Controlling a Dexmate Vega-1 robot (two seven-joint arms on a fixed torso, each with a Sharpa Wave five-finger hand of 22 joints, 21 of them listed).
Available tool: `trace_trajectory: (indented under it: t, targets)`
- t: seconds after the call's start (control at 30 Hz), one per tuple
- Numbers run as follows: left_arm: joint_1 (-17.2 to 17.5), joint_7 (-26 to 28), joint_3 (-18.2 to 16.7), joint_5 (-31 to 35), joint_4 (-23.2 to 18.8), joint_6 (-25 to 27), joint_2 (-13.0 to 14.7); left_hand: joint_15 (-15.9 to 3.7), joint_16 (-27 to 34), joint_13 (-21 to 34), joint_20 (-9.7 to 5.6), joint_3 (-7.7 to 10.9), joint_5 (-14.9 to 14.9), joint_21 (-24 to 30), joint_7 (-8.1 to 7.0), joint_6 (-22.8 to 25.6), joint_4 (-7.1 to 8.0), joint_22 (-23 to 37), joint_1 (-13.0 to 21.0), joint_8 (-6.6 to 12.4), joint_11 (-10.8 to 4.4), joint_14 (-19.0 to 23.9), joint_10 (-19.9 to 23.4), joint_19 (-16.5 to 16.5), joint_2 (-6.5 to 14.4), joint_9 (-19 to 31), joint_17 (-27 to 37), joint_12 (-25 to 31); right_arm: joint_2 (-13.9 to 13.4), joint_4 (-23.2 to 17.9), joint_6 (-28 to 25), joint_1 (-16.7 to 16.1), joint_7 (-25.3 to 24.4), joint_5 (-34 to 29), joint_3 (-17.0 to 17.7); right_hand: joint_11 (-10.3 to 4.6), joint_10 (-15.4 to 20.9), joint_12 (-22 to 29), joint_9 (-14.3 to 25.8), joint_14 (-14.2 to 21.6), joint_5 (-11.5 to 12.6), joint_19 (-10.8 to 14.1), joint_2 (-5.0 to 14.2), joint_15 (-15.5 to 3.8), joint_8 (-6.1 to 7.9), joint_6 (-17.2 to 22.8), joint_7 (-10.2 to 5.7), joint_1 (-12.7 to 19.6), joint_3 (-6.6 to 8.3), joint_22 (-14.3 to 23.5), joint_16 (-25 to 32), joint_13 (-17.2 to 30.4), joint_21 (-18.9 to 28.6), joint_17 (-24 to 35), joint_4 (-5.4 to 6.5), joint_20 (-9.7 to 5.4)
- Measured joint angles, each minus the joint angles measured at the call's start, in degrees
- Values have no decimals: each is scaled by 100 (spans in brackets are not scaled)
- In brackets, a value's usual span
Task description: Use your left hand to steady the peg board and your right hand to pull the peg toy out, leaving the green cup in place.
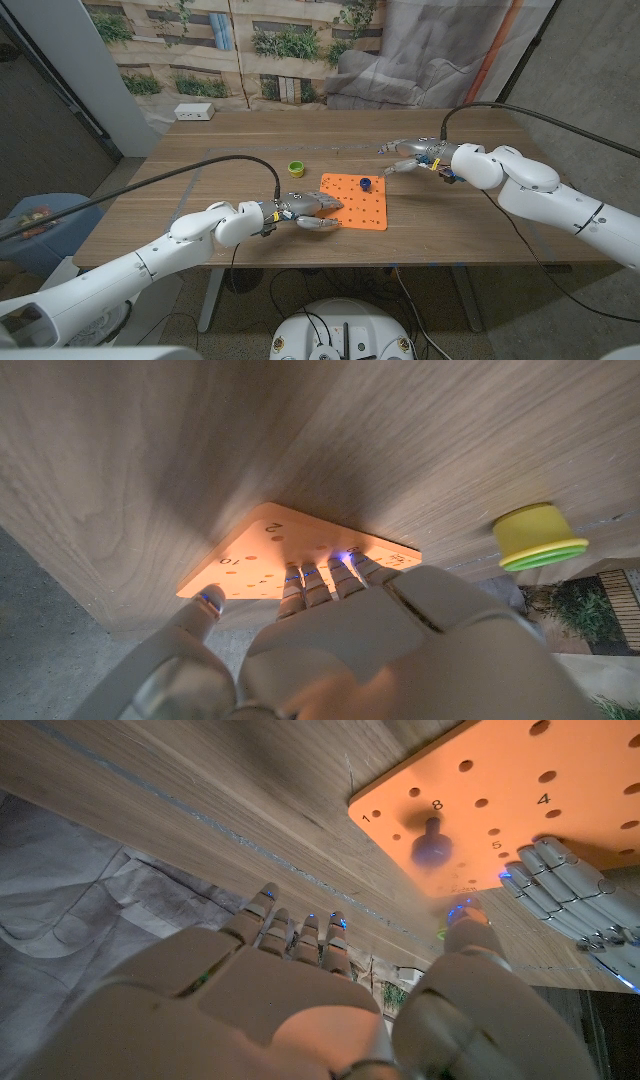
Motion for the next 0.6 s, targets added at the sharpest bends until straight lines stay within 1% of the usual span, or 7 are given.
trace_trajectory:
  t: [0.2, 0.37, 0.4, 0.47, 0.5, 0.57, 0.6]
  targets:
    - [-50, -29, 27, -24, 49, -57, -14, 0, -19, 0, 0, 23, 0, 0, 0, 0, -23, 0, 0, 0, 8, -1, -9, 0, 0, -1, 0, -11, 165, -32, -104, 129, 198, -233, -157, 0, 0, 3, 5, 9, 0, 43, 33, 6, 124, 210, 0, 43, 2, 0, 32, 0, 14, 11, 2, 42]
    - [-86, -43, 43, -34, 83, -105, -18, 0, -31, 0, 0, 23, 0, 0, 0, 0, -23, 4, 0, 0, 9, -1, -9, 0, 0, -2, 1, -26, 304, -33, -202, 215, 335, -442, -286, 0, 1, 27, 26, 90, 0, 85, -13, 2, 186, 347, -40, 92, 23, 0, 47, 0, 28, 15, 24, 40]
    - [-88, -43, 44, -34, 85, -105, -17, 0, -32, 0, 0, 23, 0, -1, 0, 0, -23, 4, 0, 0, 9, -2, -9, 0, 0, -3, 2, -26, 334, -33, -223, 234, 367, -498, -320, 0, 1, 27, 26, 90, 0, 84, -71, 2, 207, 368, -61, 151, 23, 0, 47, -1, 28, 15, 24, 40]
    - [-101, -45, 48, -39, 99, -117, -18, 0, -33, 0, 0, 23, 0, -1, 0, 0, -23, 4, 0, 0, 9, -2, -9, 0, 0, -3, 2, -27, 349, -33, -261, 243, 412, -595, -336, 0, 1, 27, 26, 90, 0, 106, -39, 2, 207, 409, -102, 221, 23, 0, 89, -1, 28, 15, 24, 61]
    - [-104, -47, 49, -45, 103, -127, -18, -1, -36, 0, 0, 26, 0, -1, 0, 0, -26, 4, 3, 0, 9, -2, -9, 0, -4, -3, 3, -27, 387, -31, -281, 263, 435, -642, -373, 0, 1, 27, 26, 91, 0, 133, -39, 1, 240, 431, -124, 221, 25, 0, 89, -1, 28, 15, 25, 77]
    - [-110, -49, 49, -59, 112, -144, -17, -1, -32, 0, 0, 47, 0, -1, 0, 0, -47, 4, 36, -1, 9, -2, -9, 0, 0, -4, 3, -32, 449, -25, -307, 296, 474, -721, -430, 0, 1, 27, 26, 110, 22, 156, -37, -18, 251, 474, -140, 223, 49, 0, 90, -1, 28, 15, 47, 51]
    - [-110, -49, 50, -59, 114, -144, -17, -1, -25, 0, -1, 47, 0, -1, 0, 0, -47, 3, 57, -1, 9, -3, -9, 0, 7, -4, 3, -40, 458, -23, -311, 300, 482, -737, -437, 0, 1, 27, 26, 110, 28, 157, -1, -18, 270, 500, -132, 258, 64, -1, 90, -1, 28, 15, 31, 49]
